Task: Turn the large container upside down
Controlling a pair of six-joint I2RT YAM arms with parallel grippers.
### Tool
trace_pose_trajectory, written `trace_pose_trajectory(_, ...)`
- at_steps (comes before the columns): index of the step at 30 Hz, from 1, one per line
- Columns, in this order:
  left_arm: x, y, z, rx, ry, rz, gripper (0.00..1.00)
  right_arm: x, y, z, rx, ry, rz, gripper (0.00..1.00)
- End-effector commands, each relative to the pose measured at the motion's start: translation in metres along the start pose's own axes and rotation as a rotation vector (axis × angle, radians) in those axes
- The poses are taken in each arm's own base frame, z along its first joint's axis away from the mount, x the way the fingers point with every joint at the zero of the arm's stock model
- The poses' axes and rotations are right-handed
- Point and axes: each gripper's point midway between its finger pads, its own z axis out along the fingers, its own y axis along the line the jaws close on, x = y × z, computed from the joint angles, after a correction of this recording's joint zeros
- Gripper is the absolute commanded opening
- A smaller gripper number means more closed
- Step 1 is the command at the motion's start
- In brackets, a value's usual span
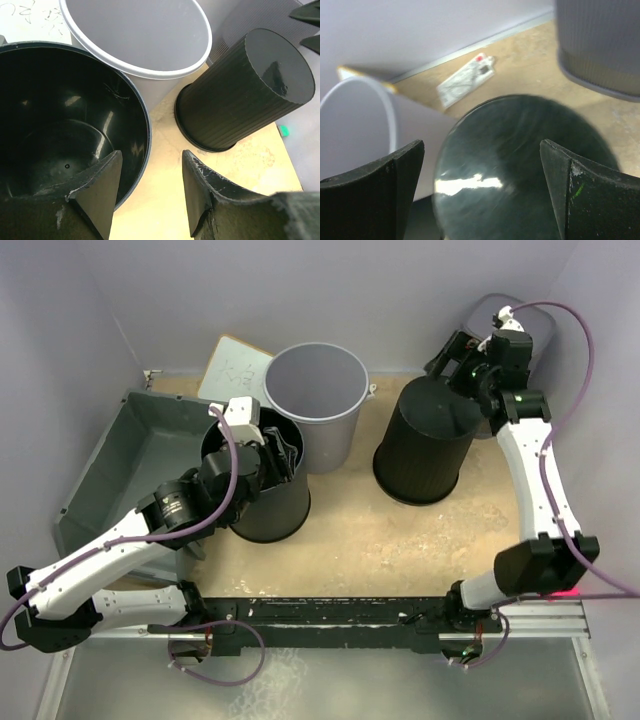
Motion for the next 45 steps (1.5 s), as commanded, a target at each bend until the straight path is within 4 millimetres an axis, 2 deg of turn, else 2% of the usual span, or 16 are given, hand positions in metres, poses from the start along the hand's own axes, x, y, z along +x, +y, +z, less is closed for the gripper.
trace_pose_trajectory(1, -0.008, -0.006, 0.001, 0.013, -0.025, 0.01, 0.49, -0.021, 0.079, -0.081, -0.303, -0.113, -0.143, 1.0)
trace_pose_trajectory(3, -0.009, -0.006, 0.002, 0.012, -0.026, 0.011, 0.49, -0.004, 0.107, -0.111, -0.394, -0.109, -0.216, 1.0)
trace_pose_trajectory(6, -0.01, -0.001, 0.001, -0.01, -0.04, 0.014, 0.49, 0.039, 0.137, -0.145, -0.56, -0.048, -0.245, 1.0)
trace_pose_trajectory(8, -0.014, 0.005, 0.0, -0.031, -0.055, 0.014, 0.49, 0.077, 0.145, -0.148, -0.6, 0.018, -0.253, 1.0)
trace_pose_trajectory(11, -0.02, 0.011, -0.004, -0.054, -0.076, 0.008, 0.5, 0.116, 0.143, -0.132, -0.563, 0.088, -0.264, 1.0)
trace_pose_trajectory(14, -0.023, 0.012, -0.005, -0.058, -0.085, 0.002, 0.5, 0.125, 0.139, -0.111, -0.501, 0.104, -0.256, 1.0)
trace_pose_trajectory(19, -0.019, 0.009, -0.007, -0.038, -0.057, -0.006, 0.5, 0.108, 0.146, -0.084, -0.421, 0.059, -0.272, 1.0)
trace_pose_trajectory(21, -0.021, 0.009, -0.01, -0.028, -0.057, -0.011, 0.5, 0.108, 0.146, -0.074, -0.385, 0.073, -0.286, 1.0)
trace_pose_trajectory(23, -0.024, 0.009, -0.012, -0.024, -0.064, -0.008, 0.5, 0.11, 0.137, -0.06, -0.317, 0.08, -0.298, 1.0)
trace_pose_trajectory(25, -0.028, 0.009, -0.013, -0.024, -0.07, 0.006, 0.5, 0.11, 0.113, -0.047, -0.178, 0.065, -0.311, 1.0)
trace_pose_trajectory(27, -0.032, 0.007, -0.013, -0.025, -0.077, 0.026, 0.5, 0.117, 0.087, -0.044, -0.062, 0.084, -0.306, 1.0)
trace_pose_trajectory(33, -0.051, -0.004, -0.005, -0.037, -0.098, 0.153, 0.55, 0.108, 0.001, -0.063, 0.302, -0.001, -0.288, 1.0)
trace_pose_trajectory(35, -0.055, -0.012, 0.0, -0.038, -0.08, 0.208, 0.56, 0.106, -0.035, -0.071, 0.414, -0.012, -0.257, 1.0)
trace_pose_trajectory(38, -0.053, -0.031, 0.017, -0.033, -0.029, 0.28, 0.57, 0.101, -0.067, -0.079, 0.471, -0.039, -0.198, 1.0)
trace_pose_trajectory(41, -0.041, -0.053, 0.039, 0.021, 0.023, 0.325, 0.57, 0.093, -0.07, -0.088, 0.456, -0.059, -0.177, 1.0)
trace_pose_trajectory(45, -0.025, -0.068, 0.076, 0.039, 0.096, 0.375, 0.58, 0.077, -0.037, -0.097, 0.303, -0.063, -0.16, 1.0)
